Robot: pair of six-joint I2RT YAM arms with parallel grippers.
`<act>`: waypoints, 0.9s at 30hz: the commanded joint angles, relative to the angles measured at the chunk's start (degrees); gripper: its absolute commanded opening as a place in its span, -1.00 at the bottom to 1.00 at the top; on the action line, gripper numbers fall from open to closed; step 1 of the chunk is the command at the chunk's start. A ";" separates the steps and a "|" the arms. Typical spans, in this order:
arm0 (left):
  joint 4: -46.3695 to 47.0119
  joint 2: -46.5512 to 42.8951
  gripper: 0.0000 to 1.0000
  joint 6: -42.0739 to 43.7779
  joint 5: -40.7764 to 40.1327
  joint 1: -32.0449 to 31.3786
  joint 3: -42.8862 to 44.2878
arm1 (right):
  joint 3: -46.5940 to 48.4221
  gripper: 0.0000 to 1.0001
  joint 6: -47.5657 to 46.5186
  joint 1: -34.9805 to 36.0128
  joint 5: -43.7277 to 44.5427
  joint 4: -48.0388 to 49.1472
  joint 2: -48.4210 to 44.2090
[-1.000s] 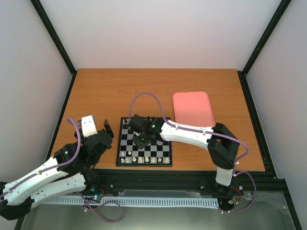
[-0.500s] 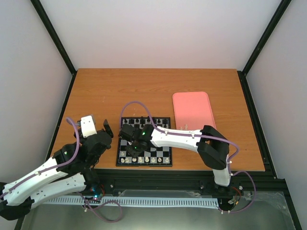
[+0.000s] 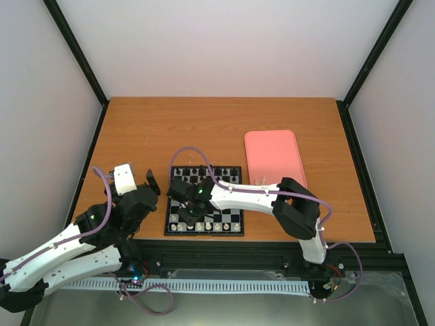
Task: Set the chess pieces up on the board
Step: Place the chess piece on the chessboard.
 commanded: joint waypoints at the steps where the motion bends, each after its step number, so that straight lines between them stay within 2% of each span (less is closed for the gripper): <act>1: -0.08 -0.08 0.99 -0.56 -0.80 0.30 1.51 | -0.48 -0.91 0.14 0.51 0.61 1.25 0.53; 27: -0.08 0.28 0.99 -0.61 -1.10 0.30 1.32 | -0.74 -0.91 -0.70 -0.10 2.13 1.86 2.88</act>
